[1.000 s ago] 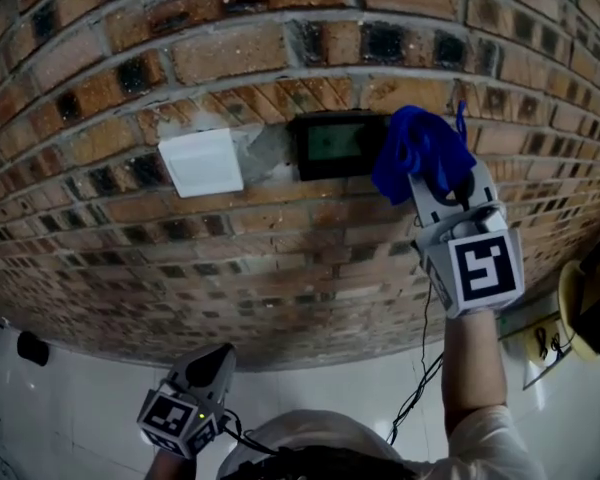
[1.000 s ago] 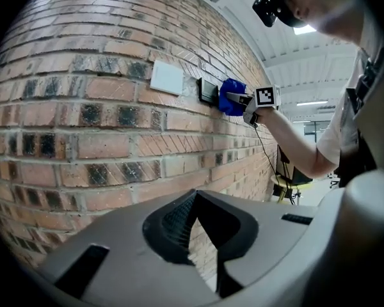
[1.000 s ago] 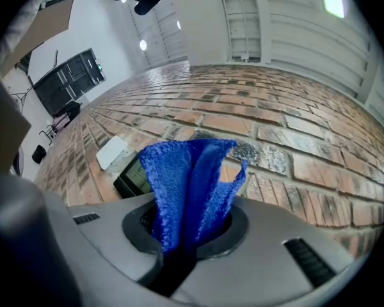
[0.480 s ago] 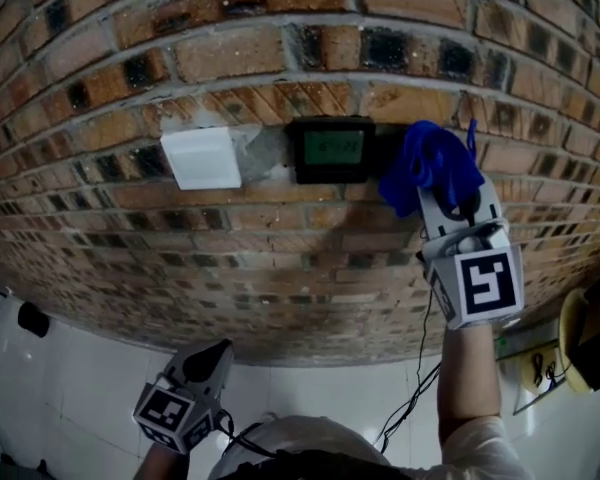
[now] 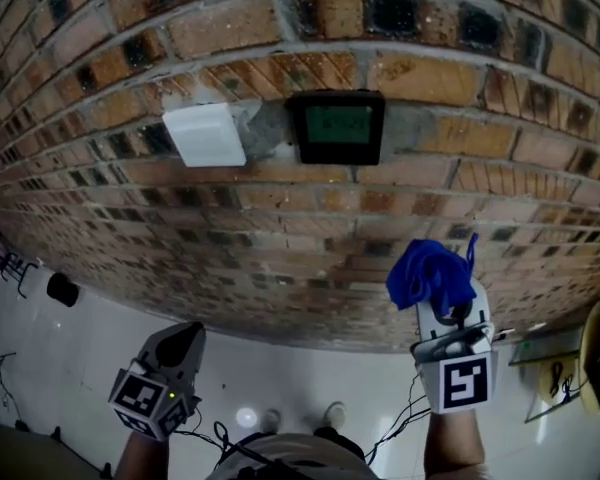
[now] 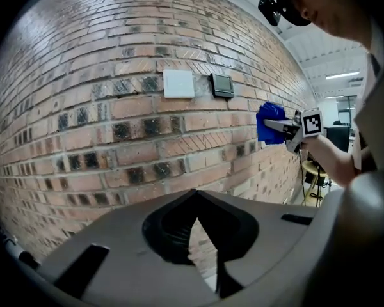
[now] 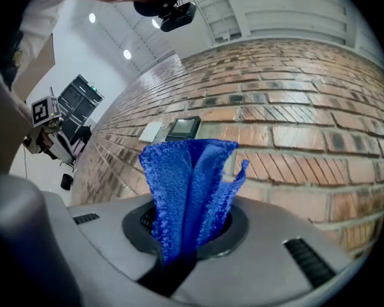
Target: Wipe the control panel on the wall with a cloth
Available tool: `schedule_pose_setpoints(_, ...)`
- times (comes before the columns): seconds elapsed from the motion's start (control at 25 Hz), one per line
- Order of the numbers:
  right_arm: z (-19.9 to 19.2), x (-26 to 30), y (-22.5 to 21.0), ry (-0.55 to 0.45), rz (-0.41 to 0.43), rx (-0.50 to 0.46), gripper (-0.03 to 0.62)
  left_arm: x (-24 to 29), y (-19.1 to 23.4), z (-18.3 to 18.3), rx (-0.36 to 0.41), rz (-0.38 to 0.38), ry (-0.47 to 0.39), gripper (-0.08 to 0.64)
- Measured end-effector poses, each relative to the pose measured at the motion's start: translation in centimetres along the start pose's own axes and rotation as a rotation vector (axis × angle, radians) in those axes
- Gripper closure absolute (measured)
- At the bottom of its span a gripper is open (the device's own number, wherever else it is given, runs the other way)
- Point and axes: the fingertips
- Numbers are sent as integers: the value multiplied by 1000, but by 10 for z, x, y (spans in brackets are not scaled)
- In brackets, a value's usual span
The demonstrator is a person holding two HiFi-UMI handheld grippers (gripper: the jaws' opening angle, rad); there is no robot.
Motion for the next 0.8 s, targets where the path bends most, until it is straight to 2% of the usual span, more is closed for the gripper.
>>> schedule_pose_setpoints(0.24, -57, -66, 61, 125, 10, 72, 503, -26, 2, -9, 0, -41, -46, 558)
schedule_pose_setpoints(0.44, -75, -110, 139, 231, 32, 136, 503, -72, 25, -48, -20, -80, -60, 558)
schedule_pose_setpoints(0.64, -53, -131, 226, 205, -40, 199, 503, -142, 59, -97, -30, -119, -88, 558)
schedule_pose_setpoints(0.8, -23, -157, 305, 183, -43, 197, 503, -201, 86, -137, -13, -161, -91, 560)
Point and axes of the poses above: the fingertips, and each gripper's own axes: x forward along the fingers, y to its left, z out of its top, and after that the axes turned 8 degrees about x, right-handed
